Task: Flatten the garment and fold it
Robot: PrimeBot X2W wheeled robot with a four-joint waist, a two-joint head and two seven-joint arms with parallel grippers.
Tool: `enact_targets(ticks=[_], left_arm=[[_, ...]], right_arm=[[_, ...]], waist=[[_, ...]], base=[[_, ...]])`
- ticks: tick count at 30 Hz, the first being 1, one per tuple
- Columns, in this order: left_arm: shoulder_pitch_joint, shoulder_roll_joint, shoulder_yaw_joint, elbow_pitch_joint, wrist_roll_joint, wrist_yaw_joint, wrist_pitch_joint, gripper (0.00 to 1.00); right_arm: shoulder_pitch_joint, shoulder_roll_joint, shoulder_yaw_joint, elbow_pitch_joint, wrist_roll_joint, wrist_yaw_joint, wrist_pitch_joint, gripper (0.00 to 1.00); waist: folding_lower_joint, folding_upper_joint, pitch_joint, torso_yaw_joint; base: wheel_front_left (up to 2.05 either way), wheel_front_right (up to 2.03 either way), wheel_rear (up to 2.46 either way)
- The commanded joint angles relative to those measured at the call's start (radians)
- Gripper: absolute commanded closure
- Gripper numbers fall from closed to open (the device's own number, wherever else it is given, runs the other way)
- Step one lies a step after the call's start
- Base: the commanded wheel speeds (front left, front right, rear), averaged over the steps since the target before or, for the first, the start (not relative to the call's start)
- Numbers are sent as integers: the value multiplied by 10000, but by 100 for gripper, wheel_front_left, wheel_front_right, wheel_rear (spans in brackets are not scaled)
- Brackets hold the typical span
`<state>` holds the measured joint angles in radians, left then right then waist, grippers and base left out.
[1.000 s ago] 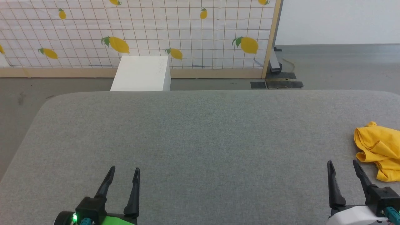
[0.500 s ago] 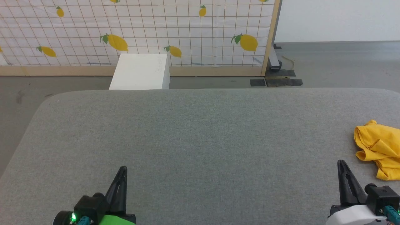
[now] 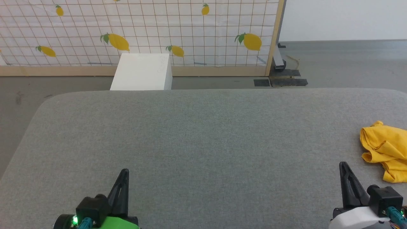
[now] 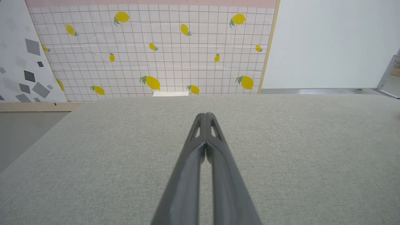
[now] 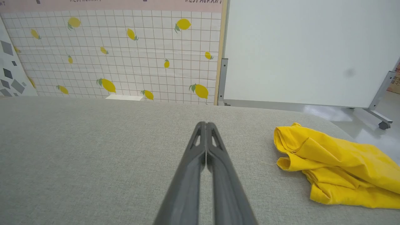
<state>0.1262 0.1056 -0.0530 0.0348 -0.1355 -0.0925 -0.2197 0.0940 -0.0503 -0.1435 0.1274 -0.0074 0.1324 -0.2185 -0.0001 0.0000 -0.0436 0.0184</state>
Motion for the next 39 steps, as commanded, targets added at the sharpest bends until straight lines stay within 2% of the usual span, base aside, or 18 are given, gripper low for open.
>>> enact_targets(ticks=[1,39], left_arm=[[-184,-41,28,-32,194,64,81,100],[-575,-227,210,-147,615,376,847,100]], right_arm=[[-159,0,58,-77,13,-3,79,100],[-442,1,557,-511,35,-8,841,100]], waist=[[1,0,7,-3],[1,0,162,-68]], base=[[0,0,0],[0,0,0]])
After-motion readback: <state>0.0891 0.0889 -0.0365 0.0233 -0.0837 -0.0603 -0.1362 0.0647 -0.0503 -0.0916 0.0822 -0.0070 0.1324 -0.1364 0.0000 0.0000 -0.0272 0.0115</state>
